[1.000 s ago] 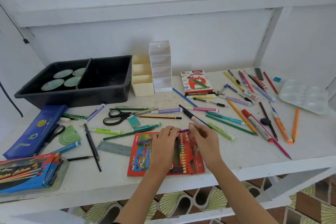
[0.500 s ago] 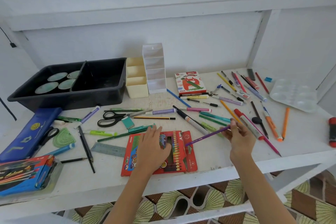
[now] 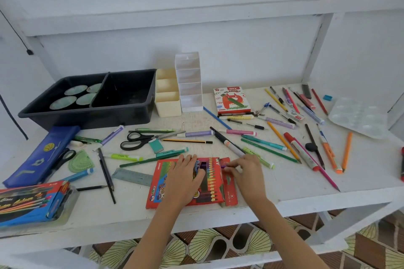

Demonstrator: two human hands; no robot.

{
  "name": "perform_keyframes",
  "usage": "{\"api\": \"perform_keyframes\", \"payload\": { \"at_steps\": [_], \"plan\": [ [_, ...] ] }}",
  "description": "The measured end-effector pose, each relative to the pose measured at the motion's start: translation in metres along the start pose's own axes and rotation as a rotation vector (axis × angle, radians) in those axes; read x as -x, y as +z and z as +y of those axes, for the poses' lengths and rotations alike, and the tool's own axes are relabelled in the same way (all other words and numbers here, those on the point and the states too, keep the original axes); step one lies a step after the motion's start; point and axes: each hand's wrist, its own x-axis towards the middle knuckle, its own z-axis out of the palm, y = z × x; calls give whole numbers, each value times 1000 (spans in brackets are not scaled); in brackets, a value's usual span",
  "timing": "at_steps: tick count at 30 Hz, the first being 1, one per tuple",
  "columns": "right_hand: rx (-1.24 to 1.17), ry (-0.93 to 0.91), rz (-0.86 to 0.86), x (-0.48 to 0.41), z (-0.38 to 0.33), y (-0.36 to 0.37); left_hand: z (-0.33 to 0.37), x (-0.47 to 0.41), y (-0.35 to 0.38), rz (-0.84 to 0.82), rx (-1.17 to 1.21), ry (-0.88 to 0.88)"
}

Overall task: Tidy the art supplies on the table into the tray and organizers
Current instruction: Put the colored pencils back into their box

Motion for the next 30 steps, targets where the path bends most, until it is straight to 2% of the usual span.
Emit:
{"api": "perform_keyframes", "payload": {
  "at_steps": [3,9,13,16,19,23,26,28,30],
  "plan": [
    [105,-43,-91,-7,-9,14,1,1,1,15,6,5],
    [-52,77,-44,-14,-17,28,-2,3,8,32,-22,11],
    [-92,10,-98,-11,-7,23,-3,3,12,36,-39,11],
    [7,-42,-94,2,0,20,-5,2,15,45,-37,10],
    [100,-131,-176,7,1,20,-5,1,17,48,-50,12],
    [-52,-22,-309,5,-7,12,-4,1,19,48,-82,2],
    [-1,-43,-362,4,-7,10,-3,2,21,58,-70,3],
    [96,-49,-299,1,-11,11,-3,2,18,62,24,0],
    [142,-71,-151,-4,-22,13,-3,3,12,89,226,-36]
  ]
}}
